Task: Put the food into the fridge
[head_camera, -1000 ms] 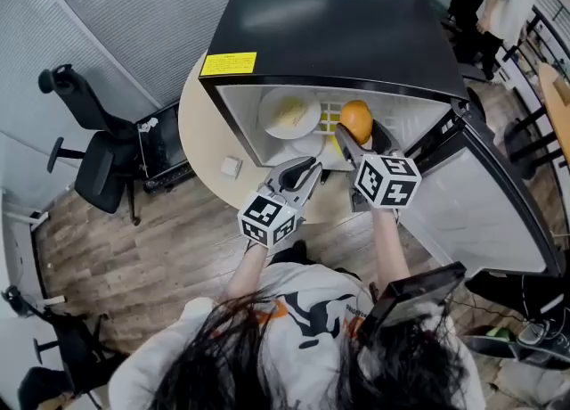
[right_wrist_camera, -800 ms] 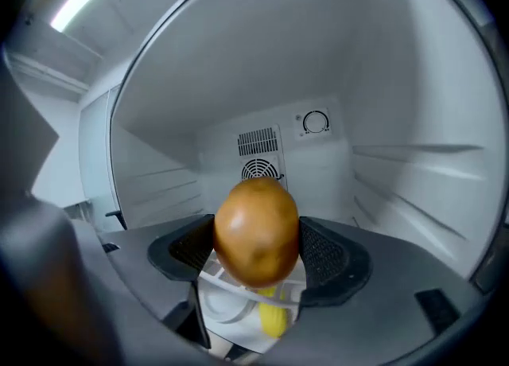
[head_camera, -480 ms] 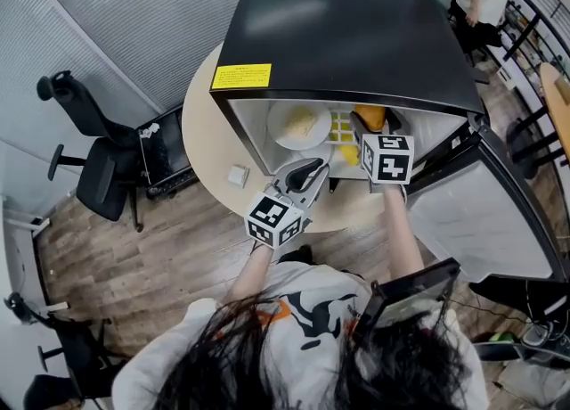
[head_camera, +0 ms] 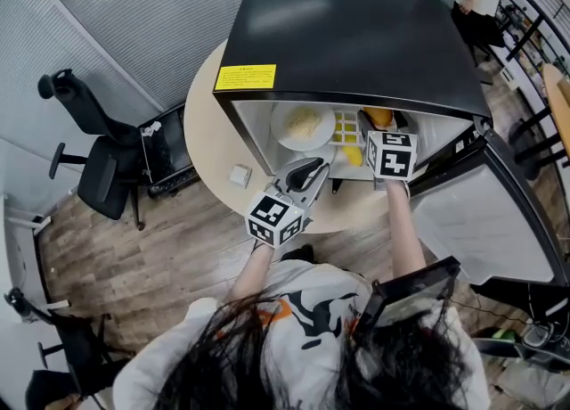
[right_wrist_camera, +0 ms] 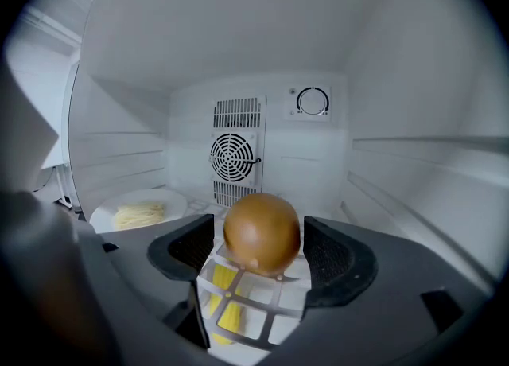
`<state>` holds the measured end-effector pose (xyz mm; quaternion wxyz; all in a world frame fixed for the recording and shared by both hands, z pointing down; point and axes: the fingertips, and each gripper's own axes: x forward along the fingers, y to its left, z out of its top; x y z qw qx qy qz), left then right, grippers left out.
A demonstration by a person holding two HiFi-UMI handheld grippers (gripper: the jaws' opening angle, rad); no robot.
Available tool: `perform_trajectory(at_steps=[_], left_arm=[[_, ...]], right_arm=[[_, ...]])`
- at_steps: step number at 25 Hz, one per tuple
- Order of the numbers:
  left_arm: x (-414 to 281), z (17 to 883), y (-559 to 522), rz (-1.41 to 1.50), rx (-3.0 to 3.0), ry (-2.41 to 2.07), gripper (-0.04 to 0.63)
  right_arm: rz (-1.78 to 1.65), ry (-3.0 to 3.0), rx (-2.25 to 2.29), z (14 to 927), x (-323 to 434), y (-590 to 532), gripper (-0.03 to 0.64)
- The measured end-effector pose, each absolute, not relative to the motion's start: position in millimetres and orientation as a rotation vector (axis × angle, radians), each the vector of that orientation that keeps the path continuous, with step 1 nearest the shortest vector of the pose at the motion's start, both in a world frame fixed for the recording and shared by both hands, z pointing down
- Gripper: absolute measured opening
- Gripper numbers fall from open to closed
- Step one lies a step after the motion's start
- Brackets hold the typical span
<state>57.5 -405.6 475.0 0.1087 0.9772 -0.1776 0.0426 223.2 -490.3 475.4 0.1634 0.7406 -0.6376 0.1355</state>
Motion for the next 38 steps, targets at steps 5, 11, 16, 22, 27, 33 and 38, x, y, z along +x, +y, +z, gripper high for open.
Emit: perform_trajectory(at_steps=[5, 11, 16, 22, 27, 33, 38], left_arm=[[58.0, 474.5, -405.5, 0.129, 2.874, -0.528, 0.048], [56.7, 474.1, -397.4, 0.142, 2.873, -0.540, 0.048], [50.0, 475.7, -392.1, 0.148, 2.859, -0.577, 0.048], [46.3, 474.4, -382.6, 0.145, 2.847, -0.621, 0.048], [48.0, 473.6, -369.5, 0.145, 2.839, -0.640, 0.048], [50.7, 473.9, -350.2, 0.158, 2.834, -0.664, 0.048], [52.1, 470.9, -334.0, 0.170, 2.837, -0.694, 0.048]], right_arm=[[0.397, -1.841, 2.132, 472.2, 221.7, -486.0, 0.342], [0.410, -1.894, 2.126, 466.7, 213.3, -475.3, 0.342], [0.404, -1.955, 2.134, 454.3, 200.2, -462.4, 0.342], [0.409, -2.058, 2.101, 441.6, 179.6, -438.5, 0.342], [0.457, -2.142, 2.064, 441.3, 167.6, -417.8, 0.342], [0.474, -2.212, 1.976, 443.2, 154.1, -395.9, 0.341], [0.479, -2.274, 1.942, 441.8, 144.5, -377.5, 0.256]])
